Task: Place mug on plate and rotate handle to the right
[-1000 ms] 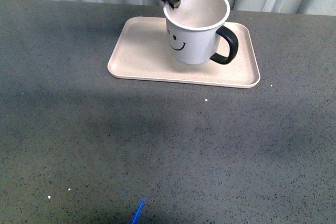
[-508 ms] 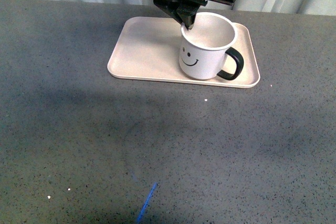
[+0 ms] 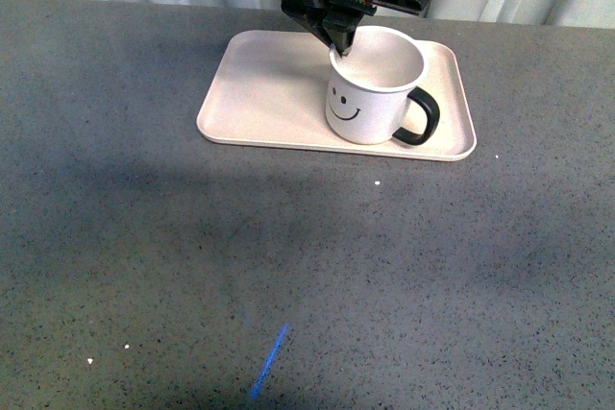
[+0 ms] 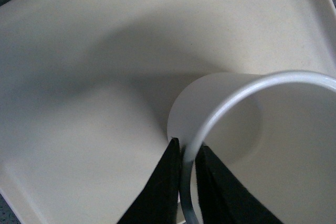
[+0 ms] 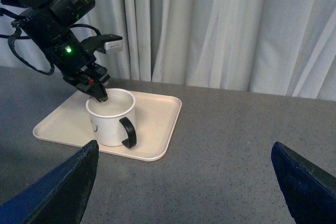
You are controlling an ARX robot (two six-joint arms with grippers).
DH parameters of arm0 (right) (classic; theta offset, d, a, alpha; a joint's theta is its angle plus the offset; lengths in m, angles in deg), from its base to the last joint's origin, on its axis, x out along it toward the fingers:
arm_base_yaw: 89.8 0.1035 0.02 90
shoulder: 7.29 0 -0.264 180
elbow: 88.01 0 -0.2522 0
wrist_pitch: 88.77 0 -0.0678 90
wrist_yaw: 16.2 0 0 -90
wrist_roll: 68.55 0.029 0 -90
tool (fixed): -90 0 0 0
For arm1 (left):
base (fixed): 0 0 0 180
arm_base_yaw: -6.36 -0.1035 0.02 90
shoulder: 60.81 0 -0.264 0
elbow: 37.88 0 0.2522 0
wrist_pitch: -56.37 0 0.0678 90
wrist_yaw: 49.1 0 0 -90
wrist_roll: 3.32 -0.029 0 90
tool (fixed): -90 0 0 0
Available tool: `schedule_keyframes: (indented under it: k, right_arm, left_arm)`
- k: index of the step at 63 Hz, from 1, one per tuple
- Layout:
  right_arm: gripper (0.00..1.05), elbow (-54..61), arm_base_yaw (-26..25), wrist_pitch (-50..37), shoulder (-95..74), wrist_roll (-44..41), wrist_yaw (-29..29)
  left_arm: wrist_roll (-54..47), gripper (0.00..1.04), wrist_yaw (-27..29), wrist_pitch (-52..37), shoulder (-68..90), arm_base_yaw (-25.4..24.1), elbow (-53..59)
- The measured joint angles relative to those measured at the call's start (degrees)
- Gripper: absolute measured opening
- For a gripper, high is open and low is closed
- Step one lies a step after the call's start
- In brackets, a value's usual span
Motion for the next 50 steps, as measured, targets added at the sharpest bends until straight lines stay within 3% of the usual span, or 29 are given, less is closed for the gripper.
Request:
schedule_keyframes:
  k: [6, 15, 24, 30, 32, 34, 37, 39, 41, 45, 50]
  right_arm:
    - [0.95, 0.0, 0.0, 0.0, 0.0, 0.0, 0.0]
    - [0.96, 0.0, 0.0, 0.0, 0.0, 0.0, 0.0]
    - [0.95, 0.0, 0.0, 0.0, 0.0, 0.0, 0.0]
    - [0.96, 0.0, 0.0, 0.0, 0.0, 0.0, 0.0]
    - [0.95, 0.0, 0.0, 0.0, 0.0, 0.0, 0.0]
    - [0.96, 0.0, 0.0, 0.0, 0.0, 0.0, 0.0]
    - [0.95, 0.0, 0.0, 0.0, 0.0, 0.0, -0.1]
    - [0.96, 0.0, 0.0, 0.0, 0.0, 0.0, -0.1]
    - [0.96, 0.0, 0.0, 0.0, 0.0, 0.0, 0.0]
    - [0.95, 0.0, 0.0, 0.0, 0.0, 0.0, 0.1]
    - [0.95, 0.0, 0.0, 0.0, 0.0, 0.0, 0.1]
  left_arm:
    - [-1.3, 0.37, -1.7, -3.8, -2.9, -0.4, 5.1]
    - [-1.9, 0.58, -3.6, -11.1, -10.6, -2.3, 15.1]
    - [-2.9, 0.81, -2.6, -23.9, -24.3, -6.0, 30.2]
    - [-1.3, 0.97, -5.2, -35.4, -36.8, -9.0, 43.6]
    - [-0.5, 0.96, -4.8, -39.1, -40.5, -9.6, 48.0]
    - [1.1, 0.91, 0.8, -46.9, -44.5, -9.6, 53.9]
    - [3.3, 0.81, 13.4, -65.4, -52.2, -10.0, 66.9]
    - [3.9, 0.75, 17.5, -73.2, -56.2, -10.5, 73.6]
    - [4.6, 0.7, 19.7, -80.0, -60.3, -11.4, 80.5]
    - [5.5, 0.55, 18.6, -91.0, -71.6, -15.2, 97.3]
    - [6.1, 0.38, 17.1, -92.9, -83.1, -18.6, 112.2]
